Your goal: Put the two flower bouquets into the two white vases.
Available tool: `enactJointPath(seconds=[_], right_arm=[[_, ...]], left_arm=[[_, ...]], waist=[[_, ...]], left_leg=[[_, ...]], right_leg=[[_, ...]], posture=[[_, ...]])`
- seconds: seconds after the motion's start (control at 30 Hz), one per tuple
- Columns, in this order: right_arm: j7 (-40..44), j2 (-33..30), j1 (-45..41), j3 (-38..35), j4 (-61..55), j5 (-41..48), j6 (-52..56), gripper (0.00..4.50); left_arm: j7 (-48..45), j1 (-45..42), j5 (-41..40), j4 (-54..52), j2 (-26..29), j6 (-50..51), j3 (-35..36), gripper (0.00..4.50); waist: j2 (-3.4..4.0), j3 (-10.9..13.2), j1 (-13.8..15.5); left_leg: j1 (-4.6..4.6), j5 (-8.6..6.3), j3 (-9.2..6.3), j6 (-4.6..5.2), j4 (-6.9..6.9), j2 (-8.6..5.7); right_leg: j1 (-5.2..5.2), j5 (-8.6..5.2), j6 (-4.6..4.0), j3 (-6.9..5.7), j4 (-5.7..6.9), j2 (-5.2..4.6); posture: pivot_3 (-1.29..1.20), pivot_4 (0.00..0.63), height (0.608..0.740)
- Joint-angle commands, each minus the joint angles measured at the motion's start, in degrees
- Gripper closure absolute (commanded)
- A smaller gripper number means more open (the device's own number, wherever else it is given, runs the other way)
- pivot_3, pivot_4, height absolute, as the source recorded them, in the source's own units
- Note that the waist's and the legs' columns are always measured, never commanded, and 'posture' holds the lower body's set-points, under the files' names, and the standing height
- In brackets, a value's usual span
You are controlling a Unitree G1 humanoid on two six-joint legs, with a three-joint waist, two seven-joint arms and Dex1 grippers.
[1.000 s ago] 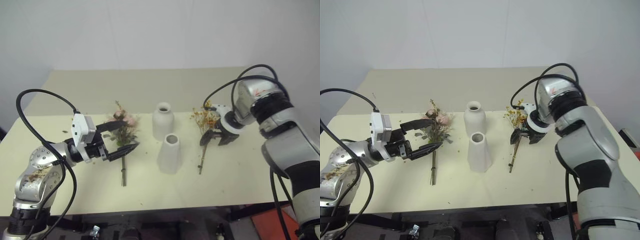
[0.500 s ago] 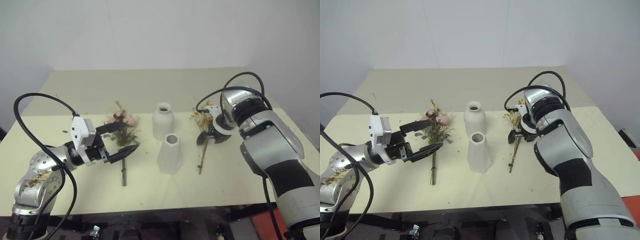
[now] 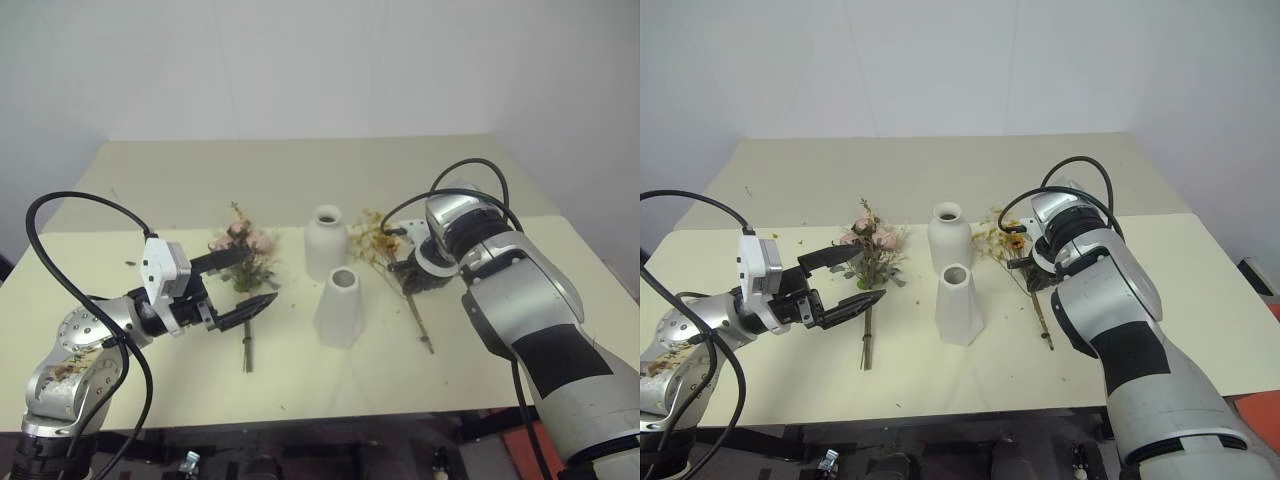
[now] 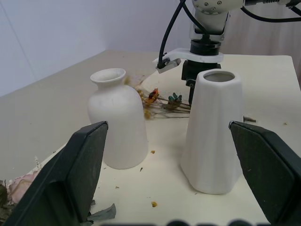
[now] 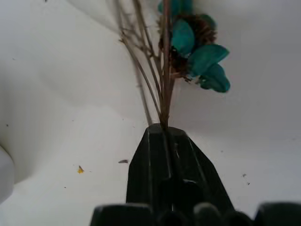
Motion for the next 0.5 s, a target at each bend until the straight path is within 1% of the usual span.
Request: enactJointPath(seconds=[0.03,0.2,0.23,0.3,0.4,0.5], right_arm=[[-0.3,-1.7,-1.3,-2.6,-0.5,-1.8,-0.3,4.49],[-3.1,-4.5,-2.4,-6.9,-3.5,-2.4,0.3,4.49],[-4.8,-5.5,-2.5,-9.0,-4.4,-2.0,0.3,4.49],[-11.4,-7.5,-2.1,-15.6,-6.8,-0.7,-1.4,4.49],[-15.8,-10.5,1.5,-22.9,-15.9,0.7,-7.4,4.49],[-16.6,-12.2,7.1,-29.5,-28.0,3.8,-10.8,4.49]], left_arm=[[-0.2,-0.2,-1.0,-1.7,0.9,-0.5,1.9,0.0],[-2.0,-3.0,-1.2,0.2,1.9,-0.7,1.4,0.0],[-2.5,-3.9,-1.2,0.8,2.1,-0.6,1.3,0.0],[-3.7,-5.9,-1.0,2.4,2.4,-0.7,0.8,0.0],[-5.6,-9.4,-0.3,5.5,2.6,-1.2,-0.3,0.0],[-7.8,-12.9,0.3,8.7,3.1,-1.5,-1.4,0.0]], waist=[[0.0,0.0,0.0],[0.0,0.0,0.0],[0.0,0.0,0.0],[0.0,0.0,0.0],[0.0,0.0,0.2],[-0.01,0.0,0.1]], left_leg=[[0.0,0.0,0.0,0.0,0.0,0.0],[0.01,0.0,0.0,0.0,0.0,-0.01],[0.0,0.0,0.0,0.0,0.0,-0.01],[0.0,0.0,0.0,-0.01,0.0,-0.01],[-0.03,0.01,0.0,-0.01,0.0,-0.02],[-0.04,0.0,0.0,0.0,-0.02,-0.02]], right_leg=[[0.0,0.0,0.0,0.0,0.01,0.0],[0.01,0.0,0.0,0.0,0.01,0.0],[0.0,0.0,0.0,0.0,0.01,0.0],[0.01,0.0,0.0,0.0,0.0,0.0],[0.01,0.0,0.0,0.0,-0.04,-0.01],[0.05,0.0,0.02,-0.01,-0.12,-0.02]], posture=[[0.0,0.15,0.74],[0.0,0.15,0.74],[0.0,0.15,0.74],[0.0,0.15,0.74],[0.0,0.15,0.74],[0.0,0.15,0.74]])
